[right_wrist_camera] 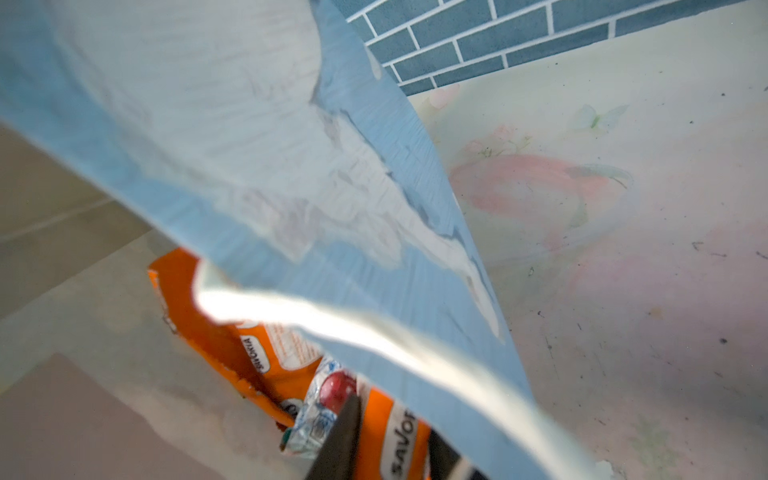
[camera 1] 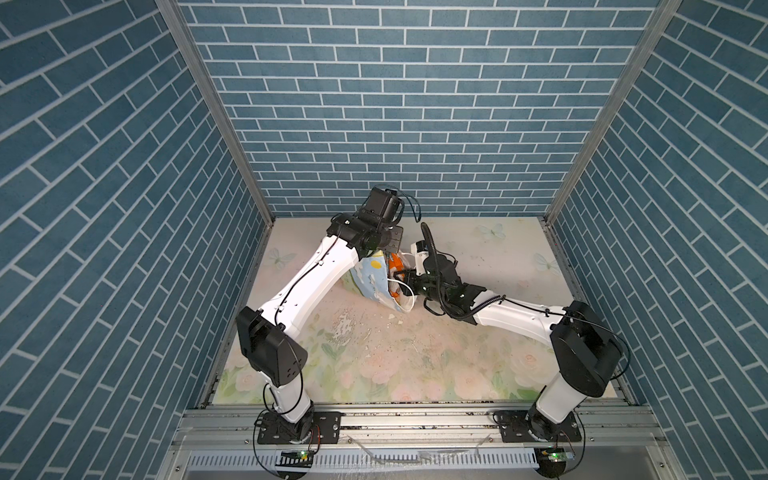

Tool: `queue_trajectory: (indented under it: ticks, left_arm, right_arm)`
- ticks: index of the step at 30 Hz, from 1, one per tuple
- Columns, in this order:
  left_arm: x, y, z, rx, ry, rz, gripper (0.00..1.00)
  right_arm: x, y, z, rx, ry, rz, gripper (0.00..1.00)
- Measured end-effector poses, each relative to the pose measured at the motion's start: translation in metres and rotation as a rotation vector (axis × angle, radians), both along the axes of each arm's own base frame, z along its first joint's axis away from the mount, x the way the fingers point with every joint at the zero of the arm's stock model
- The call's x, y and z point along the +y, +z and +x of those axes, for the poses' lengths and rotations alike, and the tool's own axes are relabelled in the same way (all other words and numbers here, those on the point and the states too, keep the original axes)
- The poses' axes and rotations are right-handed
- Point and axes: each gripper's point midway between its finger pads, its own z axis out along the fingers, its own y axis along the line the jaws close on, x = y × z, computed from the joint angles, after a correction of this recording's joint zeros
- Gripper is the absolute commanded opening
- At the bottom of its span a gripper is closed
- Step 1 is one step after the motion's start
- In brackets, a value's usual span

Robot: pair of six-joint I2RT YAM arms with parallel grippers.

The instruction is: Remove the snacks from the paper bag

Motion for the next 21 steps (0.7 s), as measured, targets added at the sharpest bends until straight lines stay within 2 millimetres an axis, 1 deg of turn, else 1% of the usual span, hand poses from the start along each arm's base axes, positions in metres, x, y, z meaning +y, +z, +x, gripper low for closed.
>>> queue_trajectory:
  ticks: [4, 7, 21]
  left_arm:
    - [0.000, 0.000, 0.000, 0.000, 0.000, 0.000, 0.00]
    - [0.000, 0.000, 0.000, -0.001, 0.000, 0.000, 0.00]
    - [-0.004, 0.005, 0.004, -0.025, -0.001, -0.014, 0.00]
  right_arm:
    - [0.000, 0.000, 0.000, -0.001, -0.003, -0.001, 0.19]
    - [-0.001, 0.001, 0.001, -0.002, -0.007, -0.003, 0.13]
    - [-0.008, 0.013, -0.005, -0.013, -0.008, 0.008, 0.10]
